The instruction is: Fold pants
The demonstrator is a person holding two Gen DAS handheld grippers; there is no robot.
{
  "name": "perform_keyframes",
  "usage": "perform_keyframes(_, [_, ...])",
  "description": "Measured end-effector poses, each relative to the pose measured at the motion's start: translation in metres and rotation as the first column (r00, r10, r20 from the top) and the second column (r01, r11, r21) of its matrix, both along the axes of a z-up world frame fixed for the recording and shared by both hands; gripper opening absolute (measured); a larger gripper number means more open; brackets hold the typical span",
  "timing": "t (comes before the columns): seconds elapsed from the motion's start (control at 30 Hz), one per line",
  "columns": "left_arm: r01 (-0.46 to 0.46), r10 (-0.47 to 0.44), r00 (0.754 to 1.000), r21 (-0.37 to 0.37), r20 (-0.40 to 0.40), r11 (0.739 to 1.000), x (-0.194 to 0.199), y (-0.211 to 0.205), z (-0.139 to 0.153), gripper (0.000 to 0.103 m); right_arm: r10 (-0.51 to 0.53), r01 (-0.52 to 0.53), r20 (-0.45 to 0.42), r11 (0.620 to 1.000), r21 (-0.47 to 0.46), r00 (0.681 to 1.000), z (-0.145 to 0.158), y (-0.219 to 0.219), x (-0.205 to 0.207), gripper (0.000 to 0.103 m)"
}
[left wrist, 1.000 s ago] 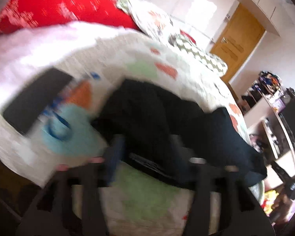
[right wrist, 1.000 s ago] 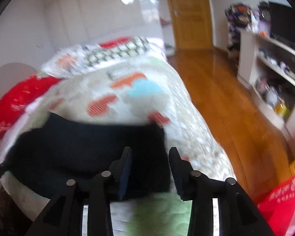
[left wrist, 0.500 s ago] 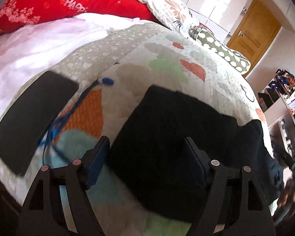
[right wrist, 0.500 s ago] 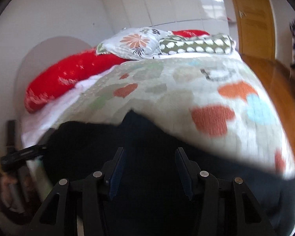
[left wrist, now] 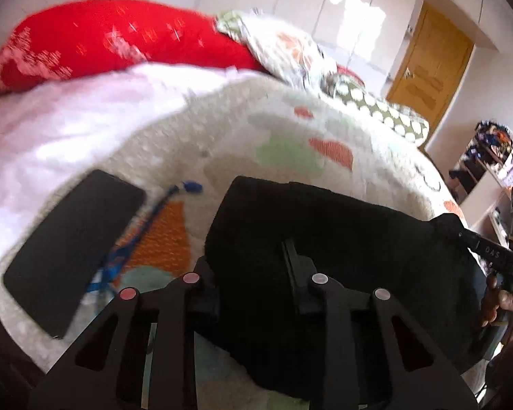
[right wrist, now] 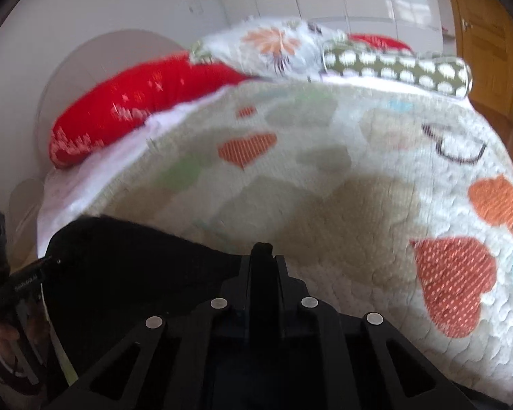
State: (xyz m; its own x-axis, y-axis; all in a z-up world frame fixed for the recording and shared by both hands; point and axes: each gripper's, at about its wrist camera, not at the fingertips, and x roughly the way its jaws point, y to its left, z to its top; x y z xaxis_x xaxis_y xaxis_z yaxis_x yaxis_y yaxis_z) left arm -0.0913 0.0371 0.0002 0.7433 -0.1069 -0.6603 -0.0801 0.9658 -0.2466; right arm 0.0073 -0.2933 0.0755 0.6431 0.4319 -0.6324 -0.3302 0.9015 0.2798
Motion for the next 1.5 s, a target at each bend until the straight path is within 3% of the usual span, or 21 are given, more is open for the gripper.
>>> perform_keyframes(0.13, [-0.046,0.044,0.995,-0.015,-0.086,0.999,0.012,0.003,-0.026,0.027,-0.035,0.034,-0.052,0.999,-0.033,0.998,-0.025,0.009,0.023,0.011])
perform_keyframes(0.2, [-0.044,0.041,0.995,-0.028,-0.095,0.999,0.013,0.005,-0.029,0.029,-0.058,0.053,-0.128,0.998,-0.041,0.990,-0.041,0.008,0.036,0.023])
perform_keyframes(0.27, [-0.048,0.047,0.994,-0.008,-0.096,0.999,0.012,0.008,-0.022,0.043,-0.075,0.074,-0.106,0.997,-0.010,0.992,-0.033,-0.001,0.031,0.031])
perform_keyframes(0.3, [-0.053,0.052,0.994,-0.006,-0.095,0.999,0.010,0.010,-0.019,0.045,-0.095,0.094,-0.074,0.995,-0.017,0.993,-0.025,-0.006,0.024,0.035])
perform_keyframes(0.37, [-0.063,0.060,0.994,-0.034,-0.094,0.997,0.006,0.016,-0.012,0.048,-0.129,0.128,-0.039,0.991,-0.033,0.991,-0.012,-0.014,0.011,0.035])
perform_keyframes(0.5, [-0.113,0.114,0.993,0.022,-0.043,0.993,-0.009,0.011,0.007,0.048,-0.104,0.104,0.000,0.995,0.006,0.995,0.009,-0.021,-0.026,0.035])
perform_keyframes(0.67, [-0.068,0.069,0.998,0.040,-0.016,0.997,-0.017,-0.007,0.022,0.048,-0.082,0.083,0.045,0.996,-0.024,0.996,0.015,-0.003,-0.054,0.035])
perform_keyframes(0.77, [-0.042,0.043,0.999,0.049,-0.015,0.998,-0.018,-0.020,0.023,0.048,-0.060,0.060,0.009,0.998,-0.015,0.998,0.007,0.009,-0.053,0.035])
perform_keyframes(0.9, [-0.004,0.006,0.999,0.066,-0.035,0.998,-0.015,-0.037,0.016,0.048,-0.046,0.045,-0.018,0.997,-0.069,0.999,-0.008,0.030,-0.044,0.035])
perform_keyframes(1.07, [0.008,0.000,0.996,0.094,-0.088,0.996,0.000,-0.046,-0.006,0.048,-0.120,0.116,-0.043,0.989,-0.092,0.992,-0.024,0.031,-0.029,0.035])
perform_keyframes(1.2, [0.016,-0.005,0.996,0.124,-0.094,0.992,0.009,-0.051,-0.017,0.048,-0.142,0.129,-0.117,0.985,-0.114,0.983,-0.044,0.030,-0.008,0.036])
perform_keyframes(1.33, [0.019,-0.004,0.994,0.133,-0.108,0.991,0.014,-0.054,-0.017,0.049,-0.143,0.129,-0.120,0.985,-0.115,0.982,-0.041,0.030,-0.004,0.037])
perform_keyframes(1.5, [0.021,-0.010,0.994,0.101,-0.109,0.995,0.005,-0.052,-0.008,0.049,-0.135,0.123,-0.108,0.986,-0.114,0.985,-0.027,0.016,-0.028,0.037])
